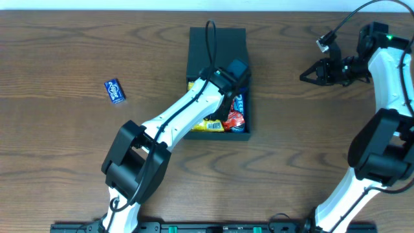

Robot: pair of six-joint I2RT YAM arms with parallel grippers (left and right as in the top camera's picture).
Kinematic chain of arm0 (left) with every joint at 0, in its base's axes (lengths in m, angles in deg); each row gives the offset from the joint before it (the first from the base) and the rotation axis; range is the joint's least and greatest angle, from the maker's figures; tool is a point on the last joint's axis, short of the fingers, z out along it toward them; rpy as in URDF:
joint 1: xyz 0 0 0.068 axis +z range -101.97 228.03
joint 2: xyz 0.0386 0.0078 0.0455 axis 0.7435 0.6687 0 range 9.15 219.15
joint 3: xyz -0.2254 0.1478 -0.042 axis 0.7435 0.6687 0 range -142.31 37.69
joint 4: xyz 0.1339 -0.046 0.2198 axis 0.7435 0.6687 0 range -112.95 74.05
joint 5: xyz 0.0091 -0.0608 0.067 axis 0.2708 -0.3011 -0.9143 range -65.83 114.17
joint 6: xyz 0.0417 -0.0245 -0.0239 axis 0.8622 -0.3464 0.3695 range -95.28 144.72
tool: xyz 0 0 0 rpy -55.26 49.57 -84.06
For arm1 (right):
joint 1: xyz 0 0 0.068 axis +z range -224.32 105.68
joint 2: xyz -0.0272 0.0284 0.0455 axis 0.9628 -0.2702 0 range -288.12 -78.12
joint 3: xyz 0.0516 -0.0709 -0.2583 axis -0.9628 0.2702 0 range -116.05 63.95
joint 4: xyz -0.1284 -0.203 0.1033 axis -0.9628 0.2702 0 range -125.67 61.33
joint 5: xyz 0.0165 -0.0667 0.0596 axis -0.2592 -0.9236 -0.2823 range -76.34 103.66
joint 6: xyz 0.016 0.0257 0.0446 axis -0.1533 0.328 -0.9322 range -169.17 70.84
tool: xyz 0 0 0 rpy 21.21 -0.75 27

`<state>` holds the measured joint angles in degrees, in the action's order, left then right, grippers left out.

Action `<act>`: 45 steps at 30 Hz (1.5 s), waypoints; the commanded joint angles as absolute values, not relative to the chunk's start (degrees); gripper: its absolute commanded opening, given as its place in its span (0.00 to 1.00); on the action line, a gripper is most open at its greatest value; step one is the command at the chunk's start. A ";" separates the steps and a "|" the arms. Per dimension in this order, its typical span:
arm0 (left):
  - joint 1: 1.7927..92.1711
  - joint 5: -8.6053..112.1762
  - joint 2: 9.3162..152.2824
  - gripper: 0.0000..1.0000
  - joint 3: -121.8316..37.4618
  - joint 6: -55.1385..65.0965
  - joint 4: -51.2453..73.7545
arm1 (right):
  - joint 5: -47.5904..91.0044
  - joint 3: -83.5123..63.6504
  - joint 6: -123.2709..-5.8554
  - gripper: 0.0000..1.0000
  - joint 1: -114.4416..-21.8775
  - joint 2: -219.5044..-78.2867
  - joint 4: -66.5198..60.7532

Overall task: Pack container
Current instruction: 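Release the yellow bag and press it down into the box, then withdraw the left gripper to the blue Eclipse mint tin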

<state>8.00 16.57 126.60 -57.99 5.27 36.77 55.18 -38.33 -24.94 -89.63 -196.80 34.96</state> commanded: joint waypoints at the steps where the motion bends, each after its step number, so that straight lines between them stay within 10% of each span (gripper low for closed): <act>1: 7.83 18.32 127.15 0.06 -54.25 6.78 35.22 | 55.49 -39.45 -25.55 0.01 -89.83 -196.58 34.87; 18: 9.27 0.86 126.67 0.06 -66.10 8.47 42.91 | 55.49 -39.45 -25.55 0.01 -89.83 -196.58 35.51; 34: 40.30 9.89 126.12 0.06 -67.32 -3.73 42.52 | 55.49 -39.45 -25.53 0.01 -89.83 -196.58 35.33; 39: 47.98 17.82 126.12 0.58 -64.52 3.35 37.03 | 55.51 -39.45 -25.55 0.01 -89.83 -196.58 35.25; 45: 53.66 25.75 126.14 0.75 -60.83 13.34 34.19 | 55.51 -39.45 -25.57 0.02 -89.77 -196.58 34.79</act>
